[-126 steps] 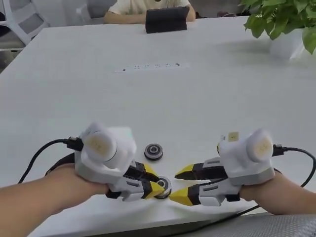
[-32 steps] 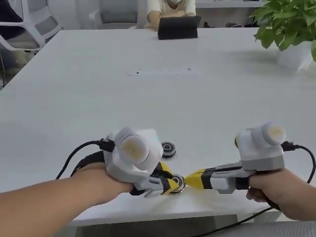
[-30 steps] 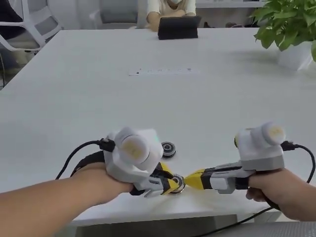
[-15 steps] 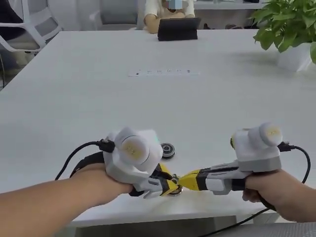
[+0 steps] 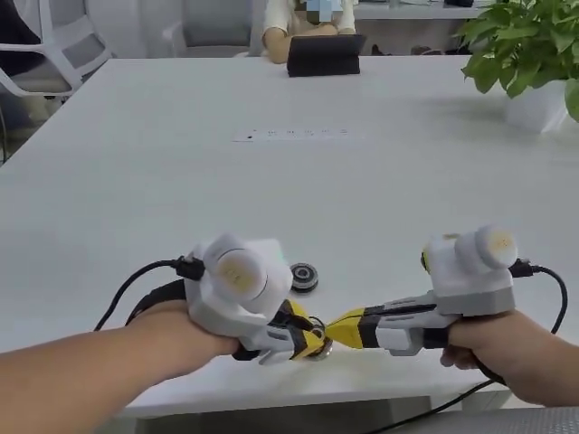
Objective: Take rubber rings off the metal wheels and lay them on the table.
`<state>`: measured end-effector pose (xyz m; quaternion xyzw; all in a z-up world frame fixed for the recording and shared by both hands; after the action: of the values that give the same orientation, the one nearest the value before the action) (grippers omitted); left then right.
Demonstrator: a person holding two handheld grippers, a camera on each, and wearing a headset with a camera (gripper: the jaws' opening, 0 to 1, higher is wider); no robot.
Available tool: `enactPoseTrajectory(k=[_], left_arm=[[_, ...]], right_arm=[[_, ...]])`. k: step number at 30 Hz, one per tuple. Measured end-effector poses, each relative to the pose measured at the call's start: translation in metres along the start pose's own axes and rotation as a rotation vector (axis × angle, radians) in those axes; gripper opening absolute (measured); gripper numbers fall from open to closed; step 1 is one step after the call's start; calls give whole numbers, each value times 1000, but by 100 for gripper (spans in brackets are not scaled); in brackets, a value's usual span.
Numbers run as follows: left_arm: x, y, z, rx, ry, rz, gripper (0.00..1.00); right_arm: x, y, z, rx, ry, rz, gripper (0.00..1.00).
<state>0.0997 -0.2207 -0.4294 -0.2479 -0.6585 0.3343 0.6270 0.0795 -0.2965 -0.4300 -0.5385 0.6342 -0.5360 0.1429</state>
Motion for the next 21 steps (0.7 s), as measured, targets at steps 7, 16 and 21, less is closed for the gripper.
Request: enactPoseTrajectory(k=[7,16,21], left_arm=[[0,-1,0,2,-6,-7,7],[12,-9,-3,9,2,10,13],[22,-15,-7,39,0,49,19]], right_arm=[[2,0,0,1,5,-1,0],[4,-5,-1,0,4,11,0],[6,-10,0,-5,3,25,0]])
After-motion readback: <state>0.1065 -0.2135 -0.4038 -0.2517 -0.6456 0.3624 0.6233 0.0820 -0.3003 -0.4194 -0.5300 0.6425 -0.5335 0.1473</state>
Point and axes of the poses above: the centre of the closed fingertips' face, and the gripper's own axes: x roughly backward along the fingers, z roughly to its right, y roughly out of its underside, the point moved 5 cm from there along x, roughly backward along the fingers, and after that the axes turned 5 degrees about x, right-handed, at the moved point
